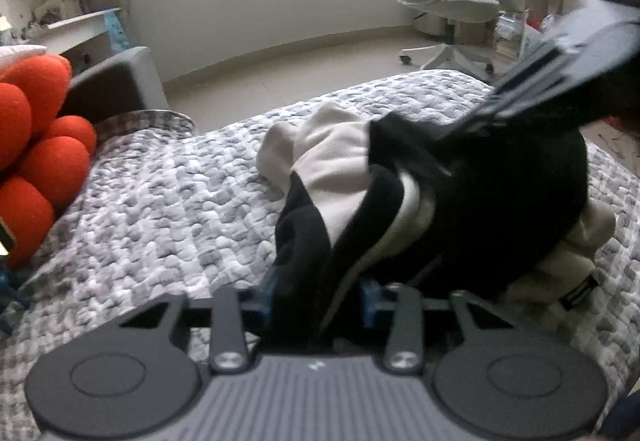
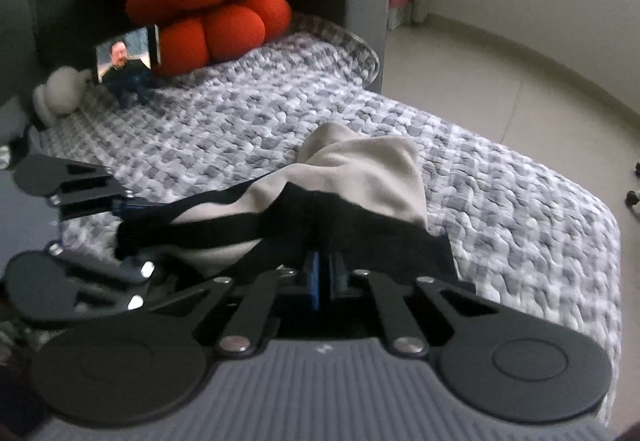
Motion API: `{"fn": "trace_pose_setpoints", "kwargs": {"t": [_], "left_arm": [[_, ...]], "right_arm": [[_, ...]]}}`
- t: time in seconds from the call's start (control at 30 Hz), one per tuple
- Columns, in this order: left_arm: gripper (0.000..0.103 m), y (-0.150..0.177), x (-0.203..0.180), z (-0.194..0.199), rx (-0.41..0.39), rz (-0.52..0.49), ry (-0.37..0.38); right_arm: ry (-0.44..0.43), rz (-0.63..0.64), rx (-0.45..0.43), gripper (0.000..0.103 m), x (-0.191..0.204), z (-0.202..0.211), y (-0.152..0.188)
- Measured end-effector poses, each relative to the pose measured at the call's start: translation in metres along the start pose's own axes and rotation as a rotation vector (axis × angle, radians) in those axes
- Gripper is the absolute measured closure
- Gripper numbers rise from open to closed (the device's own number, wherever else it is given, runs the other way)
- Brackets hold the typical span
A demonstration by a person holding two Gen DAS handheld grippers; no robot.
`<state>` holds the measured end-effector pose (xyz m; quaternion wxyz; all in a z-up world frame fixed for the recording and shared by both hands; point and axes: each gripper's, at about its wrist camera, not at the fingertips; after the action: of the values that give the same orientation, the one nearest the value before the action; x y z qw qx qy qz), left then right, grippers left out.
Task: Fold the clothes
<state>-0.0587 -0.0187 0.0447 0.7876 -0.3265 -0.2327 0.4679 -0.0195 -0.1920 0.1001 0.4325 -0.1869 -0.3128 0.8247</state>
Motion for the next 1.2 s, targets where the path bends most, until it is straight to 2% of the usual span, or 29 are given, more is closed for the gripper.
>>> {"fn": "trace_pose_setpoints", "kwargs": {"t": [0.13,0.3,0.4,0.5,0.6,0.7,0.8,0.83,0.93,0.97,1.1,1.13,1.2], "left_arm": [[0.08,0.002,-0.003,0.013,-0.001,0.031,-0.005],[0.081,0.004,-0.008,0.024,-0.004,0.038,-0.009],[0.079,0.005,-0.006,0.024,0.014,0.061,0.011],[0.073,0.009,-0.006,0.02,0.063,0.07,0.004],[0.071,0.011,-0.001,0.018,0.109,0.1,-0.001],[0.069,0.011,0.006,0.019,0.107,0.139,0.013],[0.075,0.012,0.008,0.017,0.106,0.15,0.016],[0.08,0.012,0.008,0.017,0.106,0.153,0.015],[0.085,0.009,0.011,0.02,0.095,0.193,0.015],[0.086,0.008,0.013,0.022,0.087,0.214,0.015],[0.087,-0.003,0.016,0.036,0.04,0.25,0.011],[0.087,-0.005,0.016,0.04,0.029,0.253,0.012],[0.087,-0.008,0.014,0.044,0.016,0.252,0.011]], "right_arm": [[0.002,-0.055,-0.05,0.097,0.004,0.033,0.022],[0.006,-0.136,-0.08,0.098,0.009,0.06,0.052],[0.005,-0.176,-0.067,0.097,0.014,0.066,0.072],[-0.011,-0.221,-0.055,0.097,0.016,0.065,0.078],[0.007,-0.207,-0.053,0.096,0.024,0.065,0.073],[0.013,-0.198,-0.057,0.096,0.031,0.066,0.069],[0.034,-0.187,-0.071,0.096,0.034,0.07,0.071],[0.055,-0.181,-0.09,0.098,0.034,0.074,0.071],[0.123,-0.165,-0.16,0.099,0.035,0.087,0.066],[0.144,-0.164,-0.191,0.103,0.034,0.093,0.062],[0.186,-0.155,-0.271,0.103,0.03,0.113,0.052],[0.196,-0.153,-0.291,0.103,0.029,0.118,0.05],[0.157,-0.145,-0.273,0.101,0.025,0.115,0.049]]}}
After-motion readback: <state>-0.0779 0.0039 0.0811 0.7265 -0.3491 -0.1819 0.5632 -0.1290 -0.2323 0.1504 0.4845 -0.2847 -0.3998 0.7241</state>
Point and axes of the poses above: each gripper's, at about its wrist camera, not at the fingertips, and z roughly against the way its jaws point, x to its left, y to its underside, and after that the axes turned 7 degrees about z, right-handed
